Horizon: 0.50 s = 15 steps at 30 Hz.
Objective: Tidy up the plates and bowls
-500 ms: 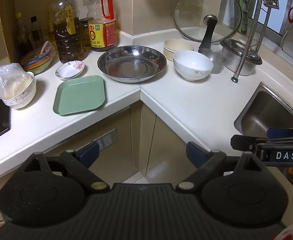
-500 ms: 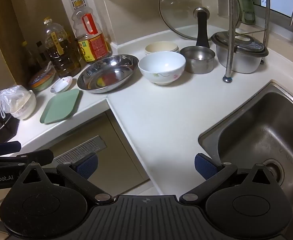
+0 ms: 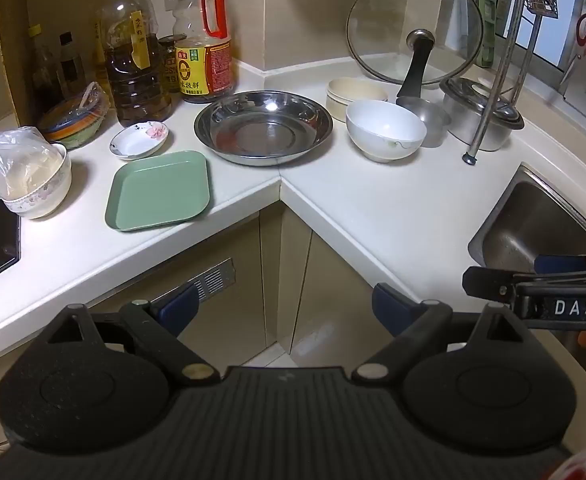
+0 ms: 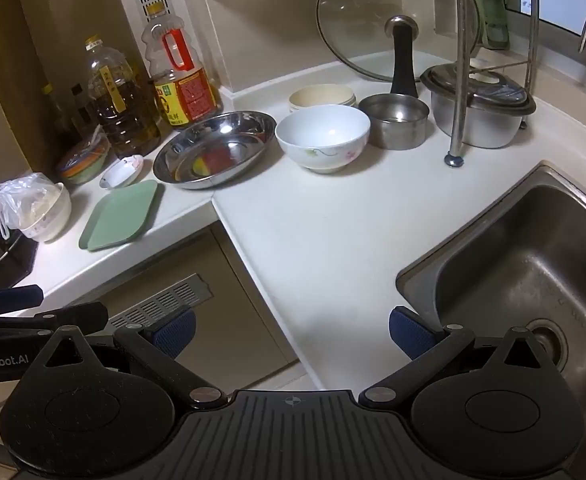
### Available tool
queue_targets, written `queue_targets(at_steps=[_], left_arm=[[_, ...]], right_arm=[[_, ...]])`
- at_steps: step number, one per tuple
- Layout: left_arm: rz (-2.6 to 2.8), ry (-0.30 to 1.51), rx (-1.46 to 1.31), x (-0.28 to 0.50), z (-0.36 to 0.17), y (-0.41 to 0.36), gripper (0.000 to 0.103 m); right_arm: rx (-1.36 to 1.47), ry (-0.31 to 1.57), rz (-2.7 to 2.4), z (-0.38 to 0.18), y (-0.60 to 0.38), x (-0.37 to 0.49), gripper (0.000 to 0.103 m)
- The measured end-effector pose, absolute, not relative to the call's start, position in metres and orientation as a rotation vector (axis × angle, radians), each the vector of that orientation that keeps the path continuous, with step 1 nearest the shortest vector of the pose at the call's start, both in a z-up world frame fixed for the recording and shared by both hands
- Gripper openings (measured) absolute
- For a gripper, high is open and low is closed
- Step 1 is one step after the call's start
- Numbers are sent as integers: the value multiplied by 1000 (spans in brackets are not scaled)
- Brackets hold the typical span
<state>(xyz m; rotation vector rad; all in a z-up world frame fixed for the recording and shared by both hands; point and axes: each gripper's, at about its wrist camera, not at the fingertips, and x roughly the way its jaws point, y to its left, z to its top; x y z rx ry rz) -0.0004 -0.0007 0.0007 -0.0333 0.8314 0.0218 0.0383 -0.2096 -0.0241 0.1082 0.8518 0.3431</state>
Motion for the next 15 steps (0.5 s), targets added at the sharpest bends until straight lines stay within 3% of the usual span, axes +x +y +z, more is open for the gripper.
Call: queue_targets(at_steps=[15], left_arm=[[19,832,-36,-1,0,-1,93]], right_arm=[[109,851,342,-24,-208,39,103]])
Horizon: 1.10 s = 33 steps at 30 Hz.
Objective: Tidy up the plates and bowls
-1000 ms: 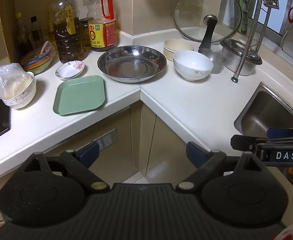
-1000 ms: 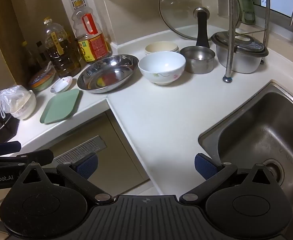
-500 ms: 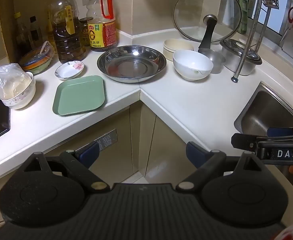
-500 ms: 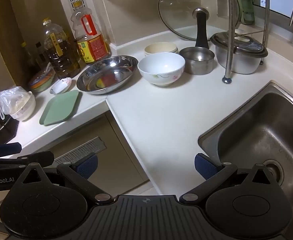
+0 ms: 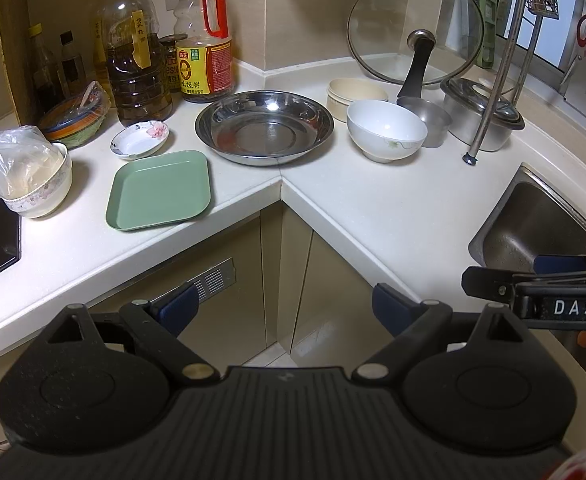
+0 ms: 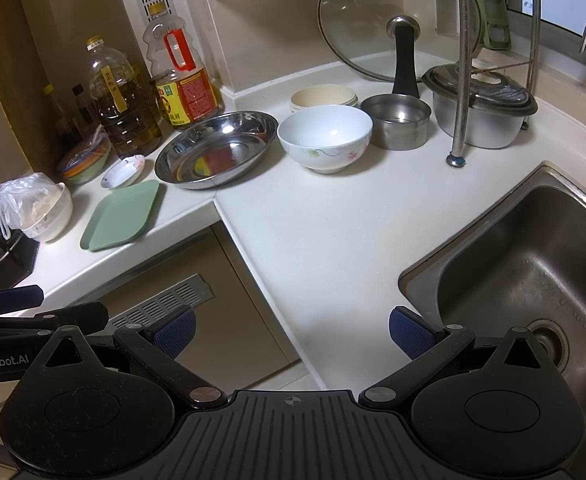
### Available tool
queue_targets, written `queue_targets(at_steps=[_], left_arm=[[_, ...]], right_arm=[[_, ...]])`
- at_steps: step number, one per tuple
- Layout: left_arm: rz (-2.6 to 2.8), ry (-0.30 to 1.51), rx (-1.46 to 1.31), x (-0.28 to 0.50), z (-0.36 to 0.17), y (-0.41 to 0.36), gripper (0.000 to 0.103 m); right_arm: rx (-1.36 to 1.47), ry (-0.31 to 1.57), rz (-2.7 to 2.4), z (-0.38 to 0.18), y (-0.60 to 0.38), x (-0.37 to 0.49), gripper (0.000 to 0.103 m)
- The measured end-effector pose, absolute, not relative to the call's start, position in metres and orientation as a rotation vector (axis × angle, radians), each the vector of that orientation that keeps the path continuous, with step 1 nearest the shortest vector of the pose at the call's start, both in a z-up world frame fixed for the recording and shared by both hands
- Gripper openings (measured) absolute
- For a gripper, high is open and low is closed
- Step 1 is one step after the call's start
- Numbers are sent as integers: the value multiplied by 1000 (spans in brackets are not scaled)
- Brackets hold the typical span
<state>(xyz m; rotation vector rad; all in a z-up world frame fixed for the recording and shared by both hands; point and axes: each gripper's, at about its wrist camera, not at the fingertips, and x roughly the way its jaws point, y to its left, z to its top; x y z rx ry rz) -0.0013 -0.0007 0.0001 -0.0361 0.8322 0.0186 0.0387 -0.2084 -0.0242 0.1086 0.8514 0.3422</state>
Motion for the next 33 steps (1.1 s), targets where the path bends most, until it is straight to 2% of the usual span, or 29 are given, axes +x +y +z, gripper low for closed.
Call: queue_targets(at_steps=[33], left_arm=[[17,829,-37,1,1,2,93]], right_arm=[[108,850,342,-22,-207,40,103]])
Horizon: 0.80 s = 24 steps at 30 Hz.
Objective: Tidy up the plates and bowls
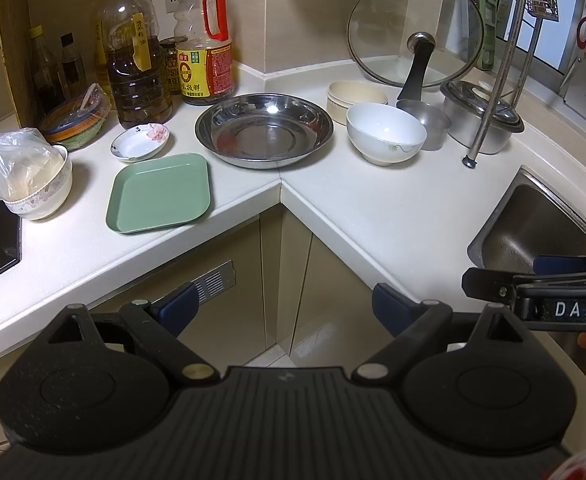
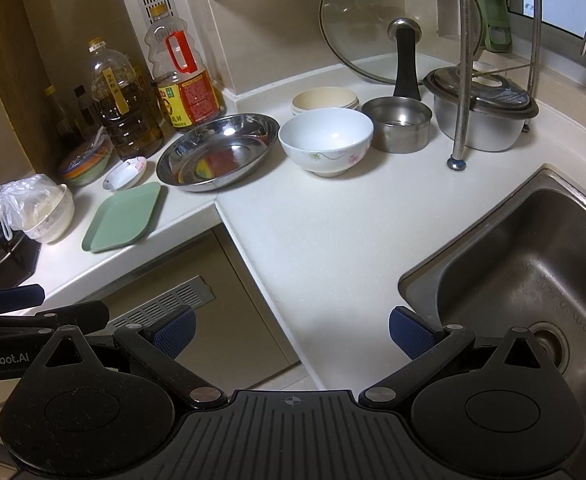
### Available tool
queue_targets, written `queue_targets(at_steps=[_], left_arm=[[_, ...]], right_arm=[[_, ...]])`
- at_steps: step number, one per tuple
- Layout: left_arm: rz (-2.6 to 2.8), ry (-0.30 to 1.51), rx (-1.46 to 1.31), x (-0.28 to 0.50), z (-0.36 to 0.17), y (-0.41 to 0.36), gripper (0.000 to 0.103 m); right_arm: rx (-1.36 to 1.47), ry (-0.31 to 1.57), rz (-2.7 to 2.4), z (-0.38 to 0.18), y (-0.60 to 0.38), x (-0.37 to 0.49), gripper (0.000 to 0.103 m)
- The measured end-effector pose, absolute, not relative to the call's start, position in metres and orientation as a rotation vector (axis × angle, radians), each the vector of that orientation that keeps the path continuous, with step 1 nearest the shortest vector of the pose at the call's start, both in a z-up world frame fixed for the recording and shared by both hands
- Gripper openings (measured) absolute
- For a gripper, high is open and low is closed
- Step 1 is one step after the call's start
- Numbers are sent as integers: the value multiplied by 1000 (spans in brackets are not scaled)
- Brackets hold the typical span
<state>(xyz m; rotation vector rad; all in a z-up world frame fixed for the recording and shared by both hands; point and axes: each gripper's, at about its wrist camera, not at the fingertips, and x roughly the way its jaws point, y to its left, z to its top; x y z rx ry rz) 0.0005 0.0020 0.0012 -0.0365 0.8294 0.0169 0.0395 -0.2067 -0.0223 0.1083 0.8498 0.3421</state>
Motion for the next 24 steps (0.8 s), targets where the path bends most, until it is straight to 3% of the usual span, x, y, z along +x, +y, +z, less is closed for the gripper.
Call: queue_targets(at_steps=[24], left_arm=[[18,829,-38,1,4,3,93]], right_arm=[[109,846,344,-18,-206,40,103]])
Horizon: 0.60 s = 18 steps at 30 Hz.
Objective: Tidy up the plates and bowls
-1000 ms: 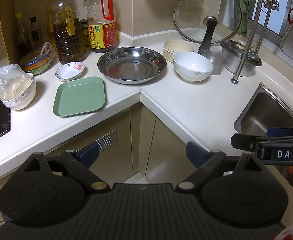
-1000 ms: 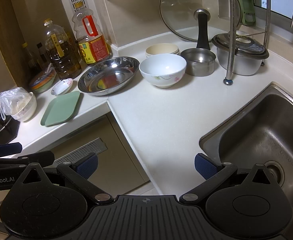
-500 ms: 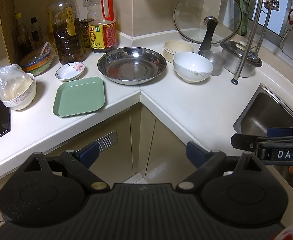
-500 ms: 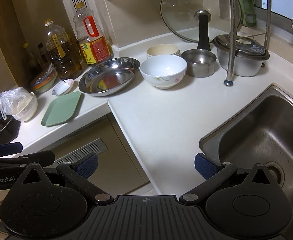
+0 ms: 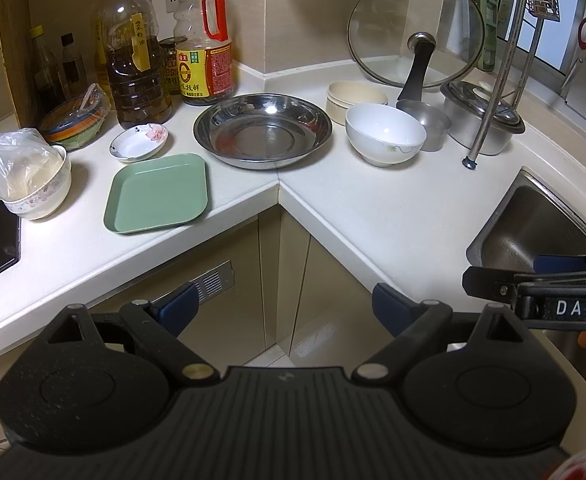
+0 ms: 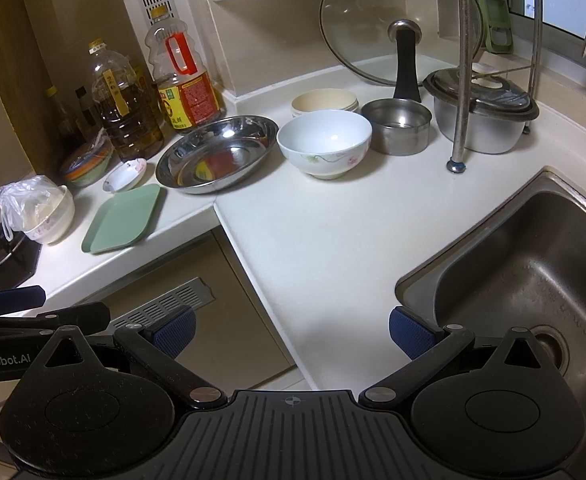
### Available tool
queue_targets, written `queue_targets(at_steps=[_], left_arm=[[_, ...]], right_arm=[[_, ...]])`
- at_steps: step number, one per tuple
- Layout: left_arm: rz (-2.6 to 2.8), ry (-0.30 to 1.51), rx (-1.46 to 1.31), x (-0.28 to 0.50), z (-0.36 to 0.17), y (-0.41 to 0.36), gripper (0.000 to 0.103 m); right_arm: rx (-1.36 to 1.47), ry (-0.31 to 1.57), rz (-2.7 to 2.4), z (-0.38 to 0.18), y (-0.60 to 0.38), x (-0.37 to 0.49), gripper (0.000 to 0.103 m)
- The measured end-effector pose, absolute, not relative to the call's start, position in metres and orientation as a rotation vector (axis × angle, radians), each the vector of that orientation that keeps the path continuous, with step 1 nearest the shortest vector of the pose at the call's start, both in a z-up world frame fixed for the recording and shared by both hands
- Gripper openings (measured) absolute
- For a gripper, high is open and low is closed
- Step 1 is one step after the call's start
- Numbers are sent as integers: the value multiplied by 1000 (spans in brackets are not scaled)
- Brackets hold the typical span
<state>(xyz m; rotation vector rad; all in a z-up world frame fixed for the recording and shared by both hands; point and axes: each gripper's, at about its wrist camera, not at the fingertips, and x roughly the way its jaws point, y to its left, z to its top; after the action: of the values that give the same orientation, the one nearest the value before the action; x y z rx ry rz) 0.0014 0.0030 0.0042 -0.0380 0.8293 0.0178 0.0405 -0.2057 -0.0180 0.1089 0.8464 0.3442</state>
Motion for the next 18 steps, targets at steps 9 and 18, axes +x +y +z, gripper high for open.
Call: queue_targets(at_steps=[9,18], left_arm=[[17,829,-38,1,4,3,93],[17,830,-38,1,4,4,93]], right_arm=[[109,846,344,-19,-207,41,103],[111,846,345,-19,-207,43,103]])
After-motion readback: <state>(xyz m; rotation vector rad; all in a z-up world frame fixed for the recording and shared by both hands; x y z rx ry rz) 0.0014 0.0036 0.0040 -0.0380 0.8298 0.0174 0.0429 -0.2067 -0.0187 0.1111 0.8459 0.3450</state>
